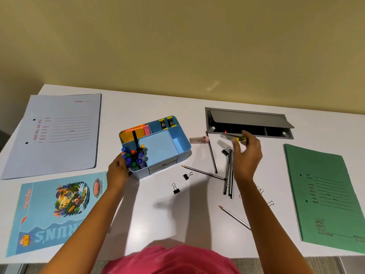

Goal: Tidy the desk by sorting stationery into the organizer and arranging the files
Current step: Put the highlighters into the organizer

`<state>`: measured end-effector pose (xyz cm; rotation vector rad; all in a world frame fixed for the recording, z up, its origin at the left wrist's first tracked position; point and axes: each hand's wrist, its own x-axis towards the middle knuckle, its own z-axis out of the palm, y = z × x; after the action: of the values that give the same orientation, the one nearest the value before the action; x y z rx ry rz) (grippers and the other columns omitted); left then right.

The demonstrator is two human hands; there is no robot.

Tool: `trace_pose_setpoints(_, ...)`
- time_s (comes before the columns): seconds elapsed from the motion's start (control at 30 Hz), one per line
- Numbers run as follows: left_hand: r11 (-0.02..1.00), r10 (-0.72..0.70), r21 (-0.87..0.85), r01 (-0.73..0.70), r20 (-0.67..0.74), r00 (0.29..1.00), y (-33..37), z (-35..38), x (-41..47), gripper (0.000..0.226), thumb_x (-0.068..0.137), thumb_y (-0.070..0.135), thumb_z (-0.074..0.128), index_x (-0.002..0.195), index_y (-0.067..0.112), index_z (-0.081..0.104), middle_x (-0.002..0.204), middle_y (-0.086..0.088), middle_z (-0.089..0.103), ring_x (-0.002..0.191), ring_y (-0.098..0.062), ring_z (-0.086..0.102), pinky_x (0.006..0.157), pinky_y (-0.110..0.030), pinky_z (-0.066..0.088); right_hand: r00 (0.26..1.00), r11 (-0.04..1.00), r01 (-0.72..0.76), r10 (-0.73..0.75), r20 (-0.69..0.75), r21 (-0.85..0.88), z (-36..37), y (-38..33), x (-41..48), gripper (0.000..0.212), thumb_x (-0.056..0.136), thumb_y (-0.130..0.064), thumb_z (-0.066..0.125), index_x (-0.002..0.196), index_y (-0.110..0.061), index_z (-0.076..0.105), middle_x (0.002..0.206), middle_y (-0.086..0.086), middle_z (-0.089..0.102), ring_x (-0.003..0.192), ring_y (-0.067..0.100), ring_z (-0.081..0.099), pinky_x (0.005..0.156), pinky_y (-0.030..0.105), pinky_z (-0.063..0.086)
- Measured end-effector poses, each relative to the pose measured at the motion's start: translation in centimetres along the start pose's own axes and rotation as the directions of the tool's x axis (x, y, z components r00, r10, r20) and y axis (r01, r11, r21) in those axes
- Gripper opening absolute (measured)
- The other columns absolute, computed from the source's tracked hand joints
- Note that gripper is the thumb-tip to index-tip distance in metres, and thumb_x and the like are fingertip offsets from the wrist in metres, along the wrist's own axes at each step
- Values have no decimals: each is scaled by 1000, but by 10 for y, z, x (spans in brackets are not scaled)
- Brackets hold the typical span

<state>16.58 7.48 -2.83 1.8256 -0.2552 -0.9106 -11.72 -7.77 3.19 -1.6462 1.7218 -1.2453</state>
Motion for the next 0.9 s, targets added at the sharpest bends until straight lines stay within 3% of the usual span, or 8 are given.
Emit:
trace_pose_setpoints(0.13, 1000, -23, -12, 24, 14, 1000, 2, -1, -2, 27, 99, 26, 37, 105, 23, 63, 108, -11, 66, 103, -32, 62, 90, -49, 53, 977, 984, 131, -149, 153, 121, 28, -51, 5, 34, 87, -7, 66, 120, -13, 60, 114, 3, 56, 98, 12, 58, 86, 18, 48)
trace_pose_setpoints(0.23, 999, -30, -20, 30, 19, 999, 5, -1, -5, 29, 99, 26, 37, 108, 22, 64, 108, -12, 67, 103, -32, 63, 89, -50, 54, 918, 948, 251, -297, 262, 193, 51, -81, 10, 36, 83, 0, 66, 117, -11, 63, 111, 3, 58, 98, 12, 59, 89, 21, 49)
trace_pose_setpoints(0.33, 999, -26, -23, 27, 21, 999, 6, -1, -6, 30, 99, 28, 37, 112, 24, 63, 108, -11, 67, 102, -30, 63, 88, -48, 54, 810, 892, 384, -449, 378, 237, 72, -102, 14, 38, 81, 4, 63, 116, -10, 64, 113, 4, 59, 100, 12, 59, 92, 22, 47)
trace_pose_setpoints(0.5, 1000, -6, 23, 6, 11, 1000, 4, -2, -4, 29, 97, 37, 37, 108, 32, 63, 110, -9, 68, 103, -29, 63, 90, -52, 52, 531, 723, 651, -651, 543, 230, 112, -114, 21, 48, 75, 21, 58, 117, -3, 61, 112, 13, 57, 99, 17, 55, 84, -3, 33)
trace_pose_setpoints(0.67, 1000, 4, 21, -5, 8, 1000, 8, -1, -8, 31, 92, 40, 37, 104, 28, 64, 107, -11, 69, 99, -30, 64, 88, -53, 53, 290, 573, 794, -651, 702, 203, 144, -108, 21, 47, 74, 19, 60, 117, 0, 60, 111, 16, 57, 101, 27, 56, 83, 17, 40)
trace_pose_setpoints(0.73, 1000, 11, 19, -11, 7, 1000, 8, -1, -8, 32, 95, 39, 37, 108, 27, 63, 109, -11, 68, 101, -30, 63, 89, -53, 52, 216, 546, 813, -607, 765, 203, 153, -104, 19, 49, 73, 20, 59, 117, -1, 59, 112, 14, 56, 100, 25, 55, 80, 16, 38)
trace_pose_setpoints(0.9, 1000, 23, 20, -23, 1, 1000, 7, -1, -8, 28, 100, 30, 35, 108, 30, 62, 109, -8, 68, 102, -27, 63, 90, -51, 52, 167, 564, 807, -503, 848, 176, 162, -97, 18, 47, 74, 11, 64, 118, -3, 57, 117, 13, 56, 105, 25, 52, 84, 27, 43)
